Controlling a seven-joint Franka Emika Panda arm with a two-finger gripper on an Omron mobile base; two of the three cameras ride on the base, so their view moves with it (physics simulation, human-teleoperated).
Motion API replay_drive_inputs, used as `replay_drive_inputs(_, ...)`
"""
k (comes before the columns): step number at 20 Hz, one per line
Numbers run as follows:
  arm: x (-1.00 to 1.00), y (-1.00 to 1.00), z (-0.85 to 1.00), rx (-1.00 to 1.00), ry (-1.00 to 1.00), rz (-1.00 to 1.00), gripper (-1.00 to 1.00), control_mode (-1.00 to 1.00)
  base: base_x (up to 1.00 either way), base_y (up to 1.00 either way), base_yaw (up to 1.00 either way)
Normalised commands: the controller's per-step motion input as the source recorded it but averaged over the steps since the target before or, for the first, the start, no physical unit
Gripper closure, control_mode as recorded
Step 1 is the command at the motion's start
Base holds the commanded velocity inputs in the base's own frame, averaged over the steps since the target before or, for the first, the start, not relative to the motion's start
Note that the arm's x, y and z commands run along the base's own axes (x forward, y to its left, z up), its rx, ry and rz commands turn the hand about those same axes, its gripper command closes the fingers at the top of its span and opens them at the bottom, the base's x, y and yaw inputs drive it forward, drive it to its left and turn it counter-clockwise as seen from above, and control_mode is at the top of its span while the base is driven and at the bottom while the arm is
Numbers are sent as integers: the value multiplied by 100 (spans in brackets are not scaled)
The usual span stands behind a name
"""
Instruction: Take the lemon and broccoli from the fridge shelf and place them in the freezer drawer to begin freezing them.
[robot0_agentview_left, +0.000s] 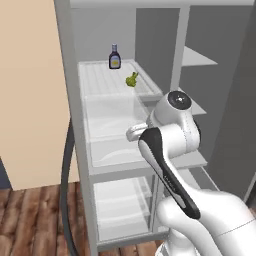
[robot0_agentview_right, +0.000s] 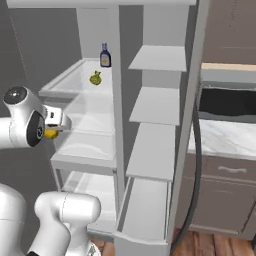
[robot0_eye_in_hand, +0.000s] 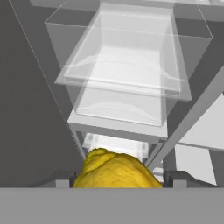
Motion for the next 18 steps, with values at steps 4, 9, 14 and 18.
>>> replay_drive_inputs(4,0,0,0,0,0,0,100,100,-54,0,-11)
replay_drive_inputs(9,0,0,0,0,0,0,100,100,-32,-6,-16)
replay_drive_inputs(14,0,0,0,0,0,0,100,100,-11,-37,-19)
replay_drive_inputs(18,0,0,0,0,0,0,100,100,-47,-35,-20)
